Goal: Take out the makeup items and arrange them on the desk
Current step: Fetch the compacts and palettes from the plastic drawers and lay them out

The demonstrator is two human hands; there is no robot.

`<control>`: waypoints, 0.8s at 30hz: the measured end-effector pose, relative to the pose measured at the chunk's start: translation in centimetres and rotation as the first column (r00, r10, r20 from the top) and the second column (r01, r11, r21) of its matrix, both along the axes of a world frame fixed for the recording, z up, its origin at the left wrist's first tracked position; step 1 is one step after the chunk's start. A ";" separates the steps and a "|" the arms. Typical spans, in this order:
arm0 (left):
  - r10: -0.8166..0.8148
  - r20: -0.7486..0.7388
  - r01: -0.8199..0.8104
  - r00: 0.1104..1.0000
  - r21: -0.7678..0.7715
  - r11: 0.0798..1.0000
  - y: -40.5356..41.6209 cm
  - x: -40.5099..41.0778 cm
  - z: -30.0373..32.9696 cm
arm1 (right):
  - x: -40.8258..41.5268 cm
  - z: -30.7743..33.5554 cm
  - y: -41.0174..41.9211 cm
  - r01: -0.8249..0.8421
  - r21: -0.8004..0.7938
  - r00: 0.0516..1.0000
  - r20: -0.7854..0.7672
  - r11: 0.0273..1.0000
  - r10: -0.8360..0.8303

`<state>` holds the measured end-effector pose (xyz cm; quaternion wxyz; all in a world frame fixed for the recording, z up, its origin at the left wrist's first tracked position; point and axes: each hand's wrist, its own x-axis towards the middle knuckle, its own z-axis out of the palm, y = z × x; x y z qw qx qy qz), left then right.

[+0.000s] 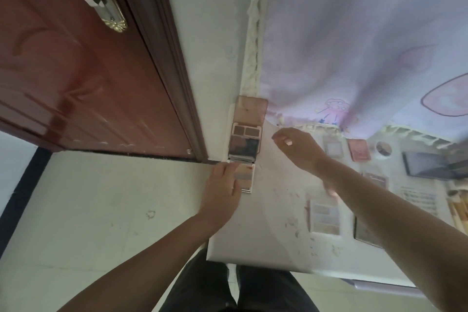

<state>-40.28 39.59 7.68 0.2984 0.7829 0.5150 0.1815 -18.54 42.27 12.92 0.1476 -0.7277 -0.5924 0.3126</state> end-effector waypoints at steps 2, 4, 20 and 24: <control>-0.145 0.046 0.146 0.988 -0.010 0.989 -1.3 2.1 0.7 | 2.0 0.0 -3.3 -0.061 -0.060 0.992 0.107 0.996 0.067; -0.294 0.068 0.301 0.953 -0.176 0.937 -3.0 4.6 1.0 | 3.3 -0.4 -7.0 -0.126 -0.161 0.936 0.309 0.979 0.171; 0.036 0.131 0.073 0.991 -0.737 0.672 -7.4 11.3 0.2 | 3.9 -3.5 -16.1 -0.334 -0.209 0.847 0.361 0.919 0.390; 0.462 0.334 0.277 0.822 -0.942 0.188 -7.0 9.4 1.2 | 2.4 -0.9 -14.6 -0.131 -0.061 0.991 -0.033 0.990 0.129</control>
